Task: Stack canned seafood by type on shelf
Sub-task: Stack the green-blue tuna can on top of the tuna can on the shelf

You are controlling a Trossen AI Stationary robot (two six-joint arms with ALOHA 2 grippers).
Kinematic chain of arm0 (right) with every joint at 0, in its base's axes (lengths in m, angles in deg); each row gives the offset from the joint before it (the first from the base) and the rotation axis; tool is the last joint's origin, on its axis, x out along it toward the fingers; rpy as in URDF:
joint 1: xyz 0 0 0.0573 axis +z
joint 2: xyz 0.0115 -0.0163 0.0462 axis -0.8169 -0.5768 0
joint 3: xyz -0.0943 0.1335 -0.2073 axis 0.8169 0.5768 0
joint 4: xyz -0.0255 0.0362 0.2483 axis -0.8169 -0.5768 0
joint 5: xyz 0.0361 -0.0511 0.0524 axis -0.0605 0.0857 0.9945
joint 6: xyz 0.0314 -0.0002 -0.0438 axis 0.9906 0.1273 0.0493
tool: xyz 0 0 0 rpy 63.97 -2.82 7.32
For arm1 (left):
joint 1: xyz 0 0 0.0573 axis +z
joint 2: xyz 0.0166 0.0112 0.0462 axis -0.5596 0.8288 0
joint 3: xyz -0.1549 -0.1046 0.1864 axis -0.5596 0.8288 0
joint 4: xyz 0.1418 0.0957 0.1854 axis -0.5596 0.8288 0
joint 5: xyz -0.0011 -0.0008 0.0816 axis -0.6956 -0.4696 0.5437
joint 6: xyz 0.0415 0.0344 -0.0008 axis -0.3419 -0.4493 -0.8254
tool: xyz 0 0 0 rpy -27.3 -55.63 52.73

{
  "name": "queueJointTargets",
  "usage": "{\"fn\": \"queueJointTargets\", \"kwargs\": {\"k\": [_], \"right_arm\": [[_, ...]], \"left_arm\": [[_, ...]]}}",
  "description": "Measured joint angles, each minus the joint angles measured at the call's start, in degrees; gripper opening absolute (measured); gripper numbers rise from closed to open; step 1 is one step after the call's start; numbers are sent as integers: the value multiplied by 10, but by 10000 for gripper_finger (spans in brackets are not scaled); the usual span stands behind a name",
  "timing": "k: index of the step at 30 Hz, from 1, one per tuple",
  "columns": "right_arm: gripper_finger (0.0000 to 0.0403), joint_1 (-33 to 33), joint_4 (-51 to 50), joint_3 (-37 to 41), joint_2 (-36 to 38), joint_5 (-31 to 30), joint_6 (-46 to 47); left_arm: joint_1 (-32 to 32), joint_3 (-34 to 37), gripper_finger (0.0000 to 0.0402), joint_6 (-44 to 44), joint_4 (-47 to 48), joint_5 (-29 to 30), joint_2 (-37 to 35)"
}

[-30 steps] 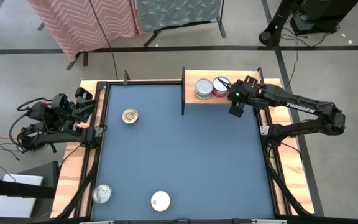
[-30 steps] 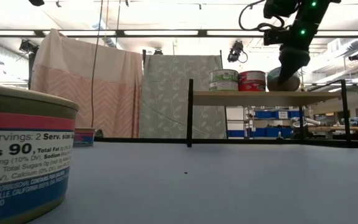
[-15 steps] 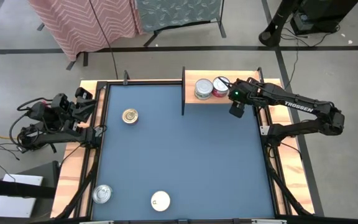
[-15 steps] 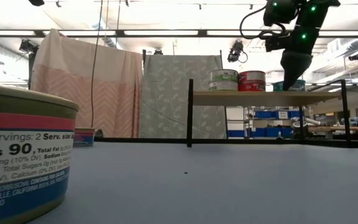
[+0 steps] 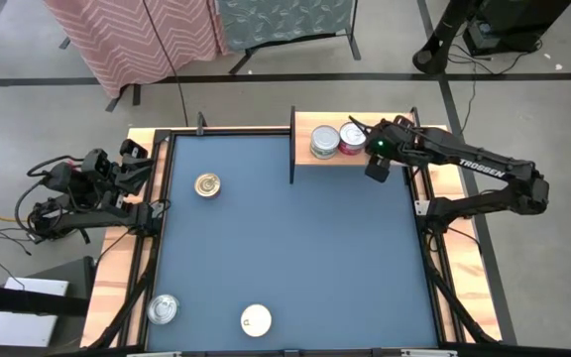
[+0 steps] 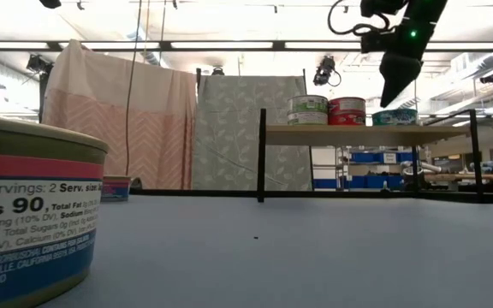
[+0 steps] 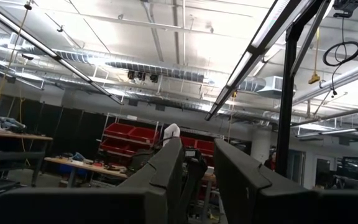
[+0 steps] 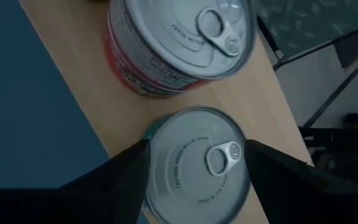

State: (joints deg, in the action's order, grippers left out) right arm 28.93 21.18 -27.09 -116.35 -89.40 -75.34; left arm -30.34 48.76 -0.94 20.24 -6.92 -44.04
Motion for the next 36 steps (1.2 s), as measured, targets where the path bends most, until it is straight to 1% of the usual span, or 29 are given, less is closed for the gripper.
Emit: {"fn": "queueJointTargets", "kwargs": {"k": [3, 7, 10, 16, 18, 20, 22, 25, 28, 29, 32, 36], "right_arm": [[267, 8, -17, -21, 0, 5, 21], [259, 34, -34, -59, 1, 3, 49], [254, 60, -34, -89, 1, 5, 96], [239, 130, -34, -141, 1, 74, 198], [226, 157, -33, -164, 1, 75, 209], [204, 184, -31, -192, 1, 58, 209], [172, 207, -23, -223, 1, 36, 206], [107, 230, -19, -276, 1, 16, 192], [29, 249, -24, -329, 2, 15, 173], [16, 257, -33, -346, 2, 15, 162], [16, 278, -93, -394, 2, 0, 167], [7, 293, -226, -444, 5, -4, 222]], "left_arm": [[0, 0, 95, 0, 0, 0, 0], [0, 0, 95, -1, 5, 0, 0], [0, 0, 95, 2, 6, 0, 0], [0, 0, 95, 0, 0, 11, 0], [0, 0, 95, -13, -4, 16, 0], [0, 0, 95, -29, -10, 27, 0], [0, 0, 95, -50, -26, 38, 0], [0, -11, 95, -84, -33, 49, 0], [0, -42, 94, -108, -25, 54, 0], [0, -57, 93, -117, -17, 54, 0], [0, -120, 88, -139, 43, 54, 0], [0, -228, 81, -145, 213, 55, 5]]}}
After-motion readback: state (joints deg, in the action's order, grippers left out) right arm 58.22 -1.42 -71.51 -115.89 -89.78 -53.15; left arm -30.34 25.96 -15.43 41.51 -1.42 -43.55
